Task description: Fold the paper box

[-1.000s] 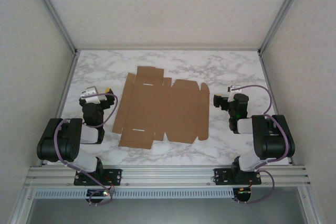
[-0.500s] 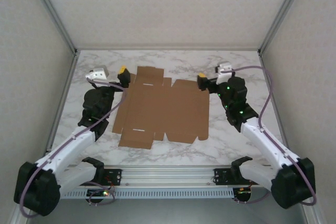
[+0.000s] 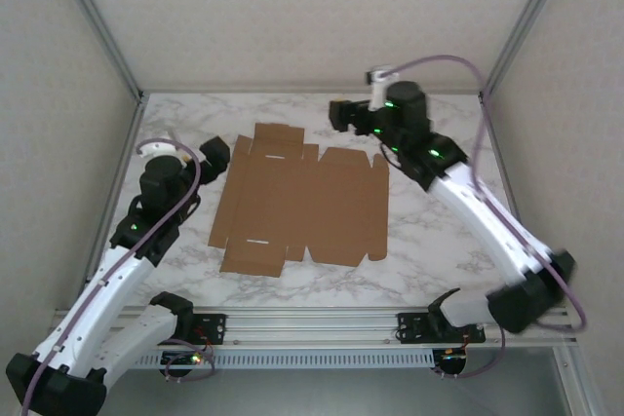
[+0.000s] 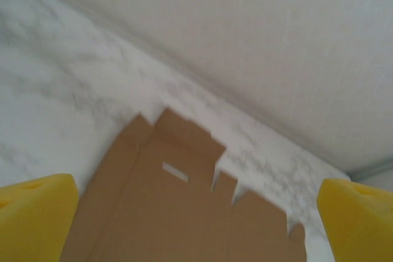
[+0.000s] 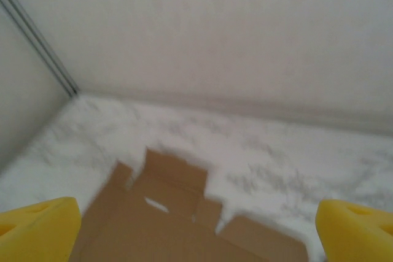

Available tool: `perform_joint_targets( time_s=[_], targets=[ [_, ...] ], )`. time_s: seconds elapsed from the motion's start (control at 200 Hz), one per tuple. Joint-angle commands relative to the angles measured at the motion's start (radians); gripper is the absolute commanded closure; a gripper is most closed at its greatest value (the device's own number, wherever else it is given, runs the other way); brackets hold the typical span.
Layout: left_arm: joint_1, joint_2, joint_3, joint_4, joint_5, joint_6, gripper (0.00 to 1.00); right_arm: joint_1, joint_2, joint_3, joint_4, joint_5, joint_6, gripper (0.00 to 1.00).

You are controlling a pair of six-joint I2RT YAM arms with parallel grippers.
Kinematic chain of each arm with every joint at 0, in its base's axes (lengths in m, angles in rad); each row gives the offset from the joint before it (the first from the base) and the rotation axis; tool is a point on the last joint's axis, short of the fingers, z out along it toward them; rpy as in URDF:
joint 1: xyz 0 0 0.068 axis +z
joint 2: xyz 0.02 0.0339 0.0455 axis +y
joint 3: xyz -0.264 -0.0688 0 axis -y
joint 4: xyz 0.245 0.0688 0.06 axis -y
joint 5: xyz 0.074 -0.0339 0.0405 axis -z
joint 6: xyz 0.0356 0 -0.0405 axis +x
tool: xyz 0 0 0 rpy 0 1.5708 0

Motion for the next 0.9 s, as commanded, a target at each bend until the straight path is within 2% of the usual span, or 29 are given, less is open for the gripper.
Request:
perform_joint_targets(
  time_s=[0.0,0.06,0.105,0.265,0.371,0.426,0.471,0.521,0.571,0.896],
  targets=[
    [-0.005,-0.022,-0.039,-0.06,0.121,-0.078,0.01,0.025,0.193,0.086,-0.097,-0.089,-0.17,0.01],
    [-0.004,-0.04,-0.061,-0.061,0.124,-0.045,0.0,0.019,0.301,0.151,-0.096,-0.196,-0.286,0.01],
    [-0.006,-0.057,-0.079,-0.054,0.122,-0.018,0.01,0.01,0.421,0.248,-0.147,-0.263,-0.35,0.05],
    [-0.009,-0.102,-0.132,-0.02,0.158,0.019,0.01,-0.011,0.834,0.667,-0.342,-0.315,-0.451,0.15],
    [-0.01,-0.104,-0.135,-0.031,0.169,0.026,0.0,-0.029,1.025,0.922,-0.422,-0.347,-0.425,0.14],
    [-0.011,-0.102,-0.131,-0.046,0.168,0.026,0.01,-0.036,1.086,1.0,-0.419,-0.308,-0.39,0.11],
    [-0.011,-0.101,-0.127,-0.057,0.17,0.026,0.0,-0.036,1.14,1.059,-0.421,-0.256,-0.377,0.02],
    [-0.012,-0.097,-0.126,-0.065,0.172,0.026,0.01,-0.037,1.19,1.113,-0.419,-0.199,-0.37,0.01],
    [-0.013,-0.094,-0.126,-0.069,0.173,0.029,0.0,-0.043,1.23,1.142,-0.409,-0.195,-0.353,0.01],
    [-0.01,-0.062,-0.15,-0.035,0.172,-0.023,0.0,-0.063,1.348,1.237,-0.403,-0.448,-0.267,0.01]
  ],
)
